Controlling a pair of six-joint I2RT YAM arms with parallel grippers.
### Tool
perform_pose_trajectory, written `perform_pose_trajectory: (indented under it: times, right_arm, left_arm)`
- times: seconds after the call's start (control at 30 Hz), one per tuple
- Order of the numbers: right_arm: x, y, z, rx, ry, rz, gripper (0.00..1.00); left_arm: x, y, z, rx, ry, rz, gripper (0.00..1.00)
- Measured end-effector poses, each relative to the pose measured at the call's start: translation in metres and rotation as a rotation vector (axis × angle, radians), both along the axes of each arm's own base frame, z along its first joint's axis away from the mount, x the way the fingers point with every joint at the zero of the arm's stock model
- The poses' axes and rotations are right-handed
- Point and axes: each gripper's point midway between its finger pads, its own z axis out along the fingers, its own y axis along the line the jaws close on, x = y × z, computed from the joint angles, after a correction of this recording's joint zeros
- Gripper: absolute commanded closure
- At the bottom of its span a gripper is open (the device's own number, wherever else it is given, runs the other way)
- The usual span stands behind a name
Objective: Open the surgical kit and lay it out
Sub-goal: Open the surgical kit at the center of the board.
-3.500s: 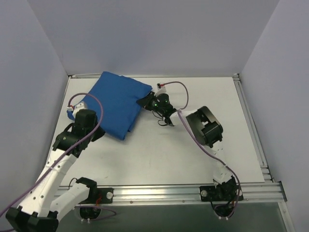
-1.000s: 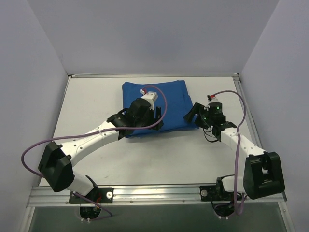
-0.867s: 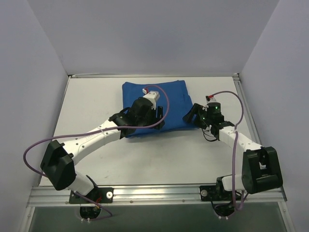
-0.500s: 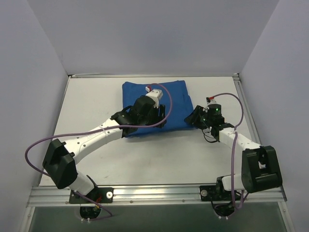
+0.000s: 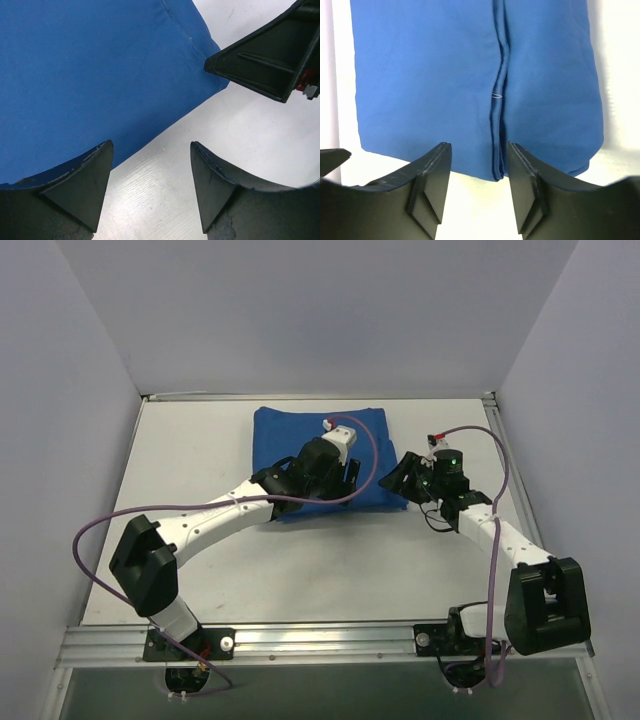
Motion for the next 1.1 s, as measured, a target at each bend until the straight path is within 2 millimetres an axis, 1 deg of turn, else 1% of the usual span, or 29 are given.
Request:
perform_pose_trajectory:
  times: [0.1, 0.3, 0.53, 0.6, 0.67, 0.7, 0.73, 0.77, 0.87, 0.97, 1.0, 1.1]
  right_arm:
    - [0.000, 0.000, 0.003, -0.004, -0.006, 0.005, 0.50]
    - [-0.007, 0.001, -0.006, -0.012, 0.025, 0.011, 0.51]
    - [-0.014, 0.002, -0.017, -0.014, 0.053, 0.020, 0.57]
    - [-0.015, 0.006, -0.019, -0.009, 0.055, 0.030, 0.61]
    - [-0.015, 0.009, -0.021, -0.008, 0.055, 0.036, 0.74]
    - [-0.015, 0.009, -0.021, -0.007, 0.056, 0.038, 0.80]
    - [-0.015, 0.010, -0.021, -0.004, 0.057, 0.039, 0.95]
    - [-0.015, 0.011, -0.021, -0.001, 0.056, 0.043, 1.00]
    - [-0.015, 0.015, -0.017, 0.032, 0.058, 0.046, 1.00]
    - [-0.015, 0.019, -0.009, 0.059, 0.054, 0.049, 1.00]
    - [-0.014, 0.020, -0.004, 0.070, 0.046, 0.051, 1.00]
    - [-0.011, 0.028, 0.020, 0.109, 0.006, 0.064, 1.00]
  left_arm:
    - [0.000, -0.001, 0.000, 0.001, 0.000, -0.001, 0.28]
    - [0.000, -0.001, 0.000, 0.002, 0.001, -0.003, 0.29]
    - [-0.006, -0.006, -0.001, 0.003, 0.001, -0.019, 0.32]
    - [-0.007, -0.008, -0.003, 0.009, 0.002, -0.026, 0.32]
    - [-0.008, -0.009, -0.006, 0.017, 0.001, -0.033, 0.32]
    - [-0.009, -0.010, -0.007, 0.024, -0.004, -0.038, 0.31]
    - [-0.009, -0.010, -0.007, 0.029, -0.008, -0.041, 0.30]
    - [-0.010, -0.011, -0.007, 0.035, -0.014, -0.042, 0.29]
    - [-0.009, -0.014, -0.007, 0.058, -0.053, -0.049, 0.22]
    - [-0.007, -0.021, -0.001, 0.070, -0.133, -0.069, 0.17]
    - [-0.007, -0.025, 0.000, 0.072, -0.168, -0.081, 0.17]
    - [-0.010, -0.034, -0.004, 0.111, -0.255, -0.124, 0.16]
